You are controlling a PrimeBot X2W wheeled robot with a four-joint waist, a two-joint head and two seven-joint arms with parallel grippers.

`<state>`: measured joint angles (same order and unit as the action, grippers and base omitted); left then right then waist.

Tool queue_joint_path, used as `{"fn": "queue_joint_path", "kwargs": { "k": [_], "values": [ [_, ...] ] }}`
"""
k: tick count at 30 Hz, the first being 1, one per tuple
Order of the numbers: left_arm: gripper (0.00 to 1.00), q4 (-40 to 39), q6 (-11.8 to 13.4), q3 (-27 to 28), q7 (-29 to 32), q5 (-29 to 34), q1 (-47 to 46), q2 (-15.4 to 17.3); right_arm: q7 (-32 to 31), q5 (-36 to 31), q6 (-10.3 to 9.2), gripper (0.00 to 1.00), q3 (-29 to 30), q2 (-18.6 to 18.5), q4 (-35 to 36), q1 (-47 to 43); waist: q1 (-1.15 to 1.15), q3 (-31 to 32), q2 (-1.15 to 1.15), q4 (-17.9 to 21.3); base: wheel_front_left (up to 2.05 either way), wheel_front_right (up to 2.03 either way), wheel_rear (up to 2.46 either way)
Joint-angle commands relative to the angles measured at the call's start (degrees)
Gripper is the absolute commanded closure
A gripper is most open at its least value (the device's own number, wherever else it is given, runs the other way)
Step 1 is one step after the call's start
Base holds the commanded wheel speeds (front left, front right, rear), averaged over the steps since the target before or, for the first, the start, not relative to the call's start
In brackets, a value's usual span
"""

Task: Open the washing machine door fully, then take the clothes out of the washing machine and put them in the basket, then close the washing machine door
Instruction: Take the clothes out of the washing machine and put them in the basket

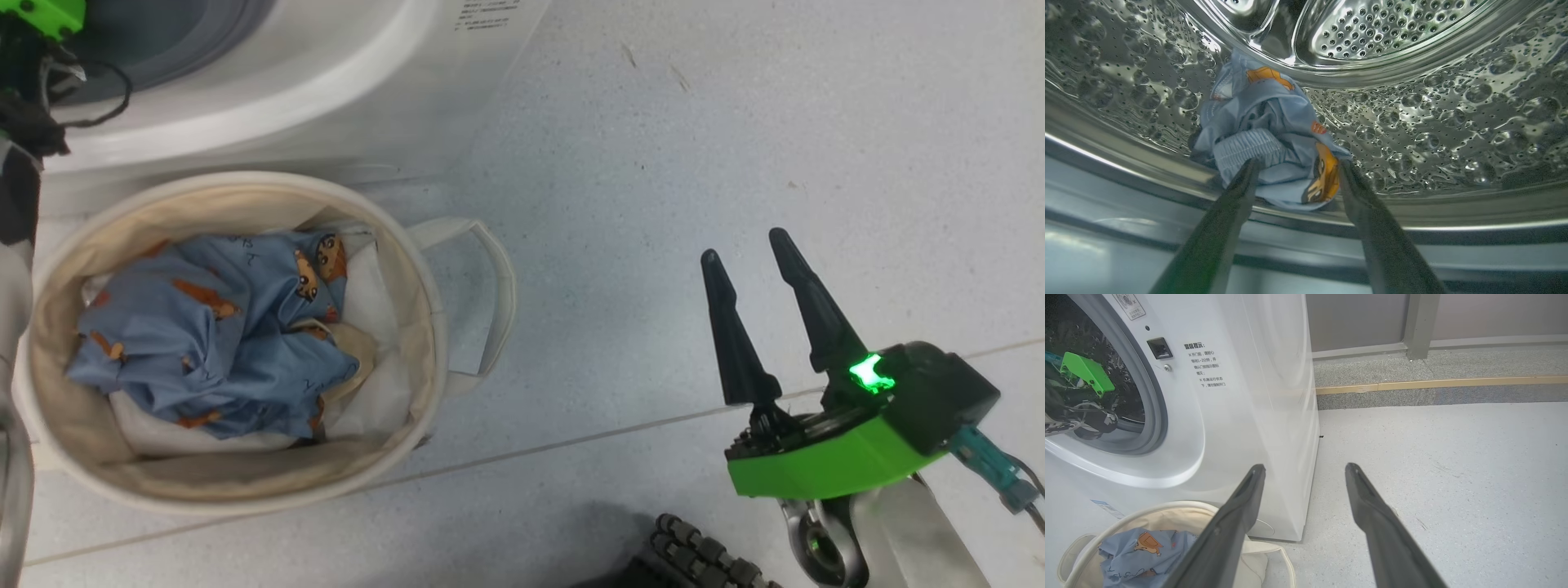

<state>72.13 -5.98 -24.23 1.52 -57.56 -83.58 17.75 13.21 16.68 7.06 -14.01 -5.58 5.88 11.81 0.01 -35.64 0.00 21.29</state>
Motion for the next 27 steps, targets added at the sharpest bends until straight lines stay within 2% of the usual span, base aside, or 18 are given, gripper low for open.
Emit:
{"fn": "queue_joint_path", "kwargs": {
  "k": [1,10,11,12,13,27],
  "values": [
    [0.0,-1.0,0.3,0.2,0.6,0.4,-2.9,1.8,0.7,-0.3,0.43,0.0,-0.6,0.2,2.1,-1.6,-0.01,-0.6,0.0,0.0,0.02,0.02,0.02],
    [0.0,0.6,-0.2,-2.6,3.0,2.2,-4.5,0.3,1.2,-0.6,0.43,0.0,-1.1,1.0,1.9,-0.9,-0.01,-1.1,0.0,0.0,0.02,0.02,0.02],
    [0.03,0.7,-0.3,-3.1,3.3,2.6,-4.4,0.3,1.2,-0.7,0.43,0.0,-1.1,1.1,1.8,-0.9,-0.01,-1.0,0.0,0.1,0.02,0.02,0.02],
    [0.89,0.8,-0.4,-3.4,3.0,2.9,-4.6,0.4,1.3,-0.7,0.43,0.0,-1.1,1.1,1.7,-0.9,-0.01,-1.0,0.0,0.1,0.01,0.01,0.01],
    [1.0,0.8,-0.4,-3.5,2.7,3.0,-4.7,0.5,1.3,-0.7,0.43,0.0,-1.1,1.2,1.6,-0.8,-0.01,-0.9,0.0,0.1,0.01,0.01,0.01],
    [1.0,1.4,-0.7,-3.4,-1.9,2.4,-2.5,0.5,1.6,0.5,0.43,0.0,-2.9,1.2,-0.6,1.4,-0.01,2.5,0.0,-0.4,0.0,0.0,0.0]
  ]
}}
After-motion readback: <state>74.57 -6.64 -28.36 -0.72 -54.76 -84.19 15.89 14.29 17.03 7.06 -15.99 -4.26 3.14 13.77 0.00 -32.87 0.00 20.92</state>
